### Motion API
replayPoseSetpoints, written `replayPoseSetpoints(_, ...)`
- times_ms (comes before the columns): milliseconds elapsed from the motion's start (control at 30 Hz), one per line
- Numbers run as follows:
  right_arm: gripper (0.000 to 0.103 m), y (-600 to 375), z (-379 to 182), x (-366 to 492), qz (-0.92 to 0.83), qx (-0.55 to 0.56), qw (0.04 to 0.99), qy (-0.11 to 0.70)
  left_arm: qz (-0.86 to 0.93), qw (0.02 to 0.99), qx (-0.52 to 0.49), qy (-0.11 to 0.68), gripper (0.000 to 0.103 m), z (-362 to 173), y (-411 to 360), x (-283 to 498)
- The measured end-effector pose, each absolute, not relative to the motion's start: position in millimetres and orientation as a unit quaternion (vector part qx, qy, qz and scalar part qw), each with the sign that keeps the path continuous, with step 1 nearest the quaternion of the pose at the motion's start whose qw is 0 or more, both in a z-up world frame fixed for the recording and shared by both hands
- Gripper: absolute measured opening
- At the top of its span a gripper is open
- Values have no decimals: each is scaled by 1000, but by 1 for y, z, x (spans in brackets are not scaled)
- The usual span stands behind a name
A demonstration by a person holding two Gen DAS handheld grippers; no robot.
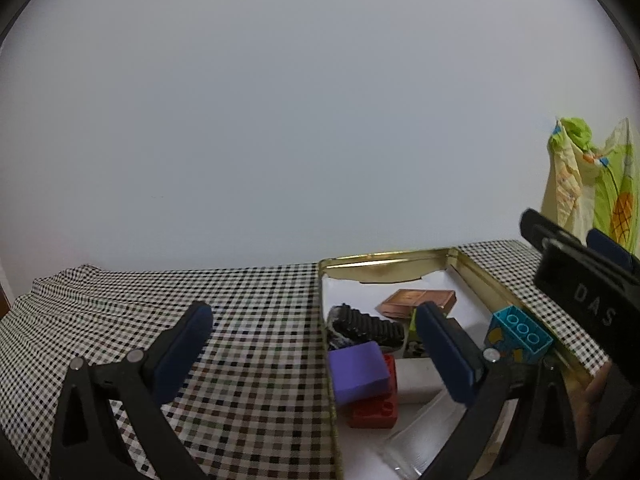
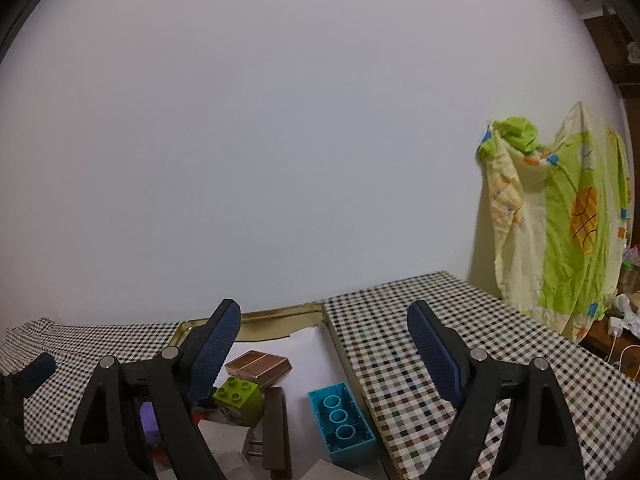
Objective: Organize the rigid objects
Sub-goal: 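Withdraw both open tools from the filled tray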
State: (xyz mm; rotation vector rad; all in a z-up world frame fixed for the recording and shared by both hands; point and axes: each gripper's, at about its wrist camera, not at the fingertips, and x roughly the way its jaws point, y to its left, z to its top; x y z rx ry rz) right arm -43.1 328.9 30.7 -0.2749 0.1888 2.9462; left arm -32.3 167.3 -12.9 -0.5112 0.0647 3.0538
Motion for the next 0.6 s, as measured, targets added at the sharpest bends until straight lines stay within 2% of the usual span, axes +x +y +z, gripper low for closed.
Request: replayPoseSetpoints(600,87,312,23,-19,992,-54,109,33,987,20,-157,6,103,-16,157,-25)
